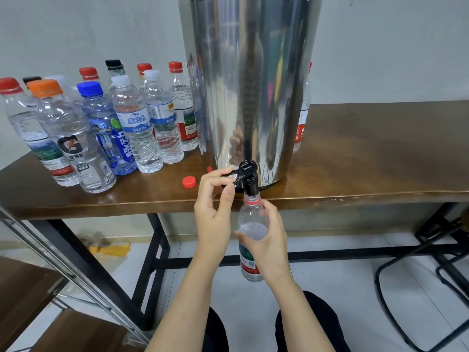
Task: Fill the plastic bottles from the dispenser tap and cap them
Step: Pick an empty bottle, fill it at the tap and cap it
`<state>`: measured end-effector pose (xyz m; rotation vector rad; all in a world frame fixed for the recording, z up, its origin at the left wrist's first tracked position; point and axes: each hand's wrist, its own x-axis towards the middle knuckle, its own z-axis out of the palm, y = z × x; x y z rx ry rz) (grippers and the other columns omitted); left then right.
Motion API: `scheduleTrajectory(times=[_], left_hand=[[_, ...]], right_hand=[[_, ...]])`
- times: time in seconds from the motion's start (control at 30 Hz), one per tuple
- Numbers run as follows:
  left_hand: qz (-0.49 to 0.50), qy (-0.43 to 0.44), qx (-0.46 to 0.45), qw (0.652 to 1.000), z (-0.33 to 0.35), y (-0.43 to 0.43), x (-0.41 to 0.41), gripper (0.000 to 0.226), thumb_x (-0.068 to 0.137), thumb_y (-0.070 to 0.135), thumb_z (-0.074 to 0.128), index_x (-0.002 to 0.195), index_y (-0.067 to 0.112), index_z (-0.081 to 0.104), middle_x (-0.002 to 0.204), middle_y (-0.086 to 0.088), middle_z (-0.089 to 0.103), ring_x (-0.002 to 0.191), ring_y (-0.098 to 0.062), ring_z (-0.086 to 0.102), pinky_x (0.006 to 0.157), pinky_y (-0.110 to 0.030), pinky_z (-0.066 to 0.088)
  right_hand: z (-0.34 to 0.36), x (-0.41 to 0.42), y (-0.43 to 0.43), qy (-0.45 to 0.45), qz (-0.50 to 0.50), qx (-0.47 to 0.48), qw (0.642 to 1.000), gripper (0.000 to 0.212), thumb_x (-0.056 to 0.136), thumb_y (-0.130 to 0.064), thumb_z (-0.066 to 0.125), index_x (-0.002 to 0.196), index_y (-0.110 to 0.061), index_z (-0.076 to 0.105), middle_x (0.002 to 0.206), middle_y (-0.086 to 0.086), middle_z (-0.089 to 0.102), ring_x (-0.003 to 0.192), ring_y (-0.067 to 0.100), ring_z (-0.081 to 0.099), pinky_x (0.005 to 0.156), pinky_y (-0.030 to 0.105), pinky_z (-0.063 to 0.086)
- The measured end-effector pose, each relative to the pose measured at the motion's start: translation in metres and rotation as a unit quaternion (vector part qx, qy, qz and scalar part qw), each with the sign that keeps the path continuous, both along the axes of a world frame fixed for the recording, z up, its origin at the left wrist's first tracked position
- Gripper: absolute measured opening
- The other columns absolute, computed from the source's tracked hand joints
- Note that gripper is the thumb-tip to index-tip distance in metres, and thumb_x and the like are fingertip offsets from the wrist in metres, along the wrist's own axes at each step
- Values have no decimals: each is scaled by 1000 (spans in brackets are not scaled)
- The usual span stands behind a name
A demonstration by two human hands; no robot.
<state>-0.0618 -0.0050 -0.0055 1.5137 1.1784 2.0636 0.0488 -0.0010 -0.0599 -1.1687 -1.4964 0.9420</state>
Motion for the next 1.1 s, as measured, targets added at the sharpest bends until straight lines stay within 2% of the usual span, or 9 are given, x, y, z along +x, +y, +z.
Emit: scheduleTrajectory(times=[0.13,0.3,0.53,0.7,0.83,0.9,1.0,1.1], left_hand=[[0,4,-3,1000,0,0,0,14,98,14,55,98,26,61,119,14,62,119,-15,56,103,-38,45],[1,2,-4,1000,0,0,1,19,98,8,54,98,26,61,118,18,61,118,-13,56,102,-38,45],[2,7,0,1000,1,0,1,14,98,17,55,98,30,60,118,20,60,119,-15,57,100,-32,45],[8,9,11,1000,-1,1,1,10,97,21,53,98,28,60,119,12,61,119,-14,56,100,-35,46],[8,10,6,1000,-1,1,1,15,98,15,55,98,29,60,118,17,61,118,-12,56,99,-34,45],[10,10,7,1000,-1,1,1,18,98,12,54,98,29,59,118,20,60,118,-13,56,100,-35,45],[11,10,12,1000,-2,2,1,19,98,11,54,98,29,60,118,19,61,119,-17,57,102,-41,45],[15,12,17,1000,-2,2,1,18,98,12,55,98,29,60,119,19,61,119,-20,57,101,-47,46]], right_hand=[[1,0,0,-2,2,-1,1000,79,72,-20,86,125,-56,38,129,-25,46,121,-12,40,108,35,40],[1,1,0,-3,4,-1,1000,79,73,-20,86,129,-51,39,130,-22,47,123,-4,42,109,38,41],[1,1,1,-5,2,2,1000,79,73,-20,86,124,-56,38,130,-22,47,124,-2,43,108,38,42],[0,2,2,-5,3,-4,1000,80,72,-20,86,125,-57,38,131,-20,47,125,3,44,108,41,43],[0,1,1,-1,5,-5,1000,79,72,-19,86,130,-48,41,132,-18,48,126,3,44,109,42,42],[0,0,1,3,3,-2,1000,79,72,-20,86,130,-49,41,132,-20,48,125,1,44,109,42,42],[0,-1,0,6,3,-3,1000,79,72,-22,86,127,-55,40,131,-24,47,125,-3,44,108,40,43],[-1,-2,1,12,5,-4,1000,78,72,-23,86,130,-51,41,132,-24,47,126,-1,43,109,42,43]])
